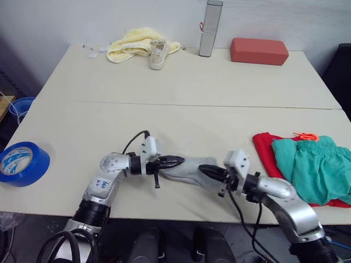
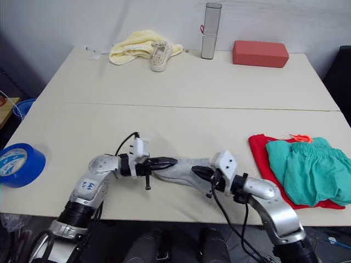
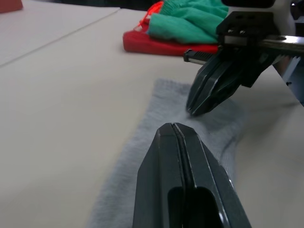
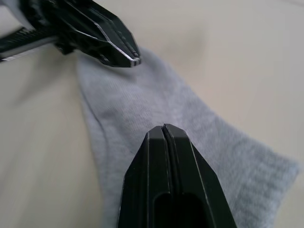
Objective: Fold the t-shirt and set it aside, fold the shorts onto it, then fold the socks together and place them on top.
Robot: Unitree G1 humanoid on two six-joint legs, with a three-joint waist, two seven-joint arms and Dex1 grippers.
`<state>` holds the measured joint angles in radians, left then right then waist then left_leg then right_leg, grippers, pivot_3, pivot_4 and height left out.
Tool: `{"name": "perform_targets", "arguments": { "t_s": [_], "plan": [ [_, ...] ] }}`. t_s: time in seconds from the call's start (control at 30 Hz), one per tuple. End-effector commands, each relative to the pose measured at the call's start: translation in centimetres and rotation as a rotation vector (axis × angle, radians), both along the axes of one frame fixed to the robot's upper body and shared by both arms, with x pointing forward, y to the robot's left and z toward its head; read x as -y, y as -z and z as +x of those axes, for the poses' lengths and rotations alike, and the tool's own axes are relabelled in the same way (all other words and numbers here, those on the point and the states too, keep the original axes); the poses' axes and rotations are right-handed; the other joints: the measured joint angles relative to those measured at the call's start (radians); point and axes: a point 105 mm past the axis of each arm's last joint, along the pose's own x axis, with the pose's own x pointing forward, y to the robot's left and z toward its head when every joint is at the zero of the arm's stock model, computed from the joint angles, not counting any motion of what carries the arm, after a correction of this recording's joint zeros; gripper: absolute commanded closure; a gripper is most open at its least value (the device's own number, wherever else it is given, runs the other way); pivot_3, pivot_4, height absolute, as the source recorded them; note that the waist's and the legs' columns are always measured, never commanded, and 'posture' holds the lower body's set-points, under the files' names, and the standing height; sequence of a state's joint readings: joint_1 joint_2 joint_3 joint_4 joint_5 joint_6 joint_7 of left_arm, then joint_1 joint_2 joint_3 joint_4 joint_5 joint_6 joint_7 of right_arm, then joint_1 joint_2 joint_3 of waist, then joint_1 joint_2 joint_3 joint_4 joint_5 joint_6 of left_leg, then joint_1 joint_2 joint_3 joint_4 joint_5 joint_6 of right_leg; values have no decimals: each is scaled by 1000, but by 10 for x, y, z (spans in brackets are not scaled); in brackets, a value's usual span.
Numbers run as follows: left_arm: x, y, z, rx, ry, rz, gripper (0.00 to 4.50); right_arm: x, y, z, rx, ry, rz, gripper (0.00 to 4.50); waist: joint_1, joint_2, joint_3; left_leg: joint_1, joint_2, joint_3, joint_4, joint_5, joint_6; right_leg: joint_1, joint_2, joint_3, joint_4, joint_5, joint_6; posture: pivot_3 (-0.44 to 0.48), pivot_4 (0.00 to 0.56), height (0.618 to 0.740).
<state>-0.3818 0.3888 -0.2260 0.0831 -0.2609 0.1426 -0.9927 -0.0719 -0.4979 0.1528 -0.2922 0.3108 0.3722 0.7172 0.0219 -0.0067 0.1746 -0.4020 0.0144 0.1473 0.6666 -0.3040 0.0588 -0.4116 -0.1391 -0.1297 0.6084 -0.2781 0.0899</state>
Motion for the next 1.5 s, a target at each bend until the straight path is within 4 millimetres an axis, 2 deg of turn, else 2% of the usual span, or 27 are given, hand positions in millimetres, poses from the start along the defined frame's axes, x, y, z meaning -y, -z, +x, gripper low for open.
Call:
{"name": "perform_targets", "arguments": {
  "t_s": [0.03, 0.17, 0.27, 0.3, 0.4, 0.5, 0.57, 0.73, 0.83, 1.0, 1.2, 1.43, 1.5],
  "plan": [
    [-1, 13, -3, 13, -16, 79, 4500, 4, 4, 3, 36, 26, -42, 4478, -1, 0, 0, 0, 0, 0, 0, 0, 0, 0, 0, 0, 0, 0, 0, 0, 150, 740],
    [-19, 29, 5, -16, -106, 148, 4500, 19, 5, 2, 39, 82, -28, 4478, -1, 0, 0, 1, 1, 0, 0, 0, 0, 0, 1, 0, 0, 0, 0, 0, 150, 740],
    [-26, 30, 5, -13, -118, 150, 4500, 34, 0, -1, 54, 117, -7, 4478, 0, 0, 0, 2, 1, -1, 0, 0, 0, 2, 0, 0, 0, 0, 0, 0, 150, 740],
    [-27, 28, 4, -9, -118, 137, 4500, 37, -3, -3, 64, 127, 12, 4478, 0, 0, 0, 2, 1, -1, 0, 0, 0, 2, 0, 0, 0, 0, 0, 0, 150, 740],
    [-25, 11, 2, 4, -95, 25, 4500, 44, -31, -9, 95, 151, 180, 4478, 0, 0, 0, 3, 1, -1, 0, -2, -4, 2, -1, 1, 1, 0, 0, 0, 150, 740],
    [-19, -12, -4, 61, 2, -57, 4500, 48, -49, -25, 17, 155, 328, 4478, -1, 1, 0, 2, 1, -1, 0, -2, -3, 1, -1, 1, 2, 0, 0, 0, 150, 740],
    [-19, -19, -7, 96, 46, -62, 4500, 52, -47, -36, -93, 177, 381, 4135, 0, 1, 0, 2, 1, -1, -1, 0, 0, 1, -1, 1, 1, 0, -1, 0, 150, 740],
    [-21, -20, 0, 146, 96, 18, 4500, 59, -25, -61, -421, 301, 431, 2571, 4, 1, 1, 1, 1, -1, -1, 0, 1, 1, -2, 0, 0, 0, -1, 0, 150, 740],
    [-23, -17, 6, 143, 95, 52, 4500, 59, -20, -61, -527, 369, 483, 1575, 1, 1, 0, 1, 1, -1, -1, -1, 0, 1, -2, 0, 0, 0, -1, 0, 150, 740],
    [-23, -1, 14, 108, 99, 112, 4500, 45, -5, -55, -667, 427, 511, 19, -4, 1, 0, 1, 1, -1, -2, 0, 1, 0, -1, 1, 0, -1, -1, 0, 150, 740],
    [-25, 17, 21, 75, 66, 164, 4500, 25, 3, -41, -784, 446, 544, 19, -5, -1, -1, 1, 1, -1, -1, 0, 2, 1, -1, 1, 0, 0, -1, 0, 150, 740],
    [-23, 20, 23, 71, 68, 157, 4500, 0, 1, -30, -854, 364, 577, 19, -26, -3, -3, 4, 1, -1, -2, 0, 2, 3, -1, 1, 1, 0, -1, 0, 150, 740],
    [-23, 19, 24, 73, 65, 157, 4500, -1, 0, -23, -844, 368, 589, 411, -28, -3, -3, 4, 2, -1, -2, 0, 2, 3, -1, 1, 1, -1, -1, 0, 150, 740]
  ]
}}
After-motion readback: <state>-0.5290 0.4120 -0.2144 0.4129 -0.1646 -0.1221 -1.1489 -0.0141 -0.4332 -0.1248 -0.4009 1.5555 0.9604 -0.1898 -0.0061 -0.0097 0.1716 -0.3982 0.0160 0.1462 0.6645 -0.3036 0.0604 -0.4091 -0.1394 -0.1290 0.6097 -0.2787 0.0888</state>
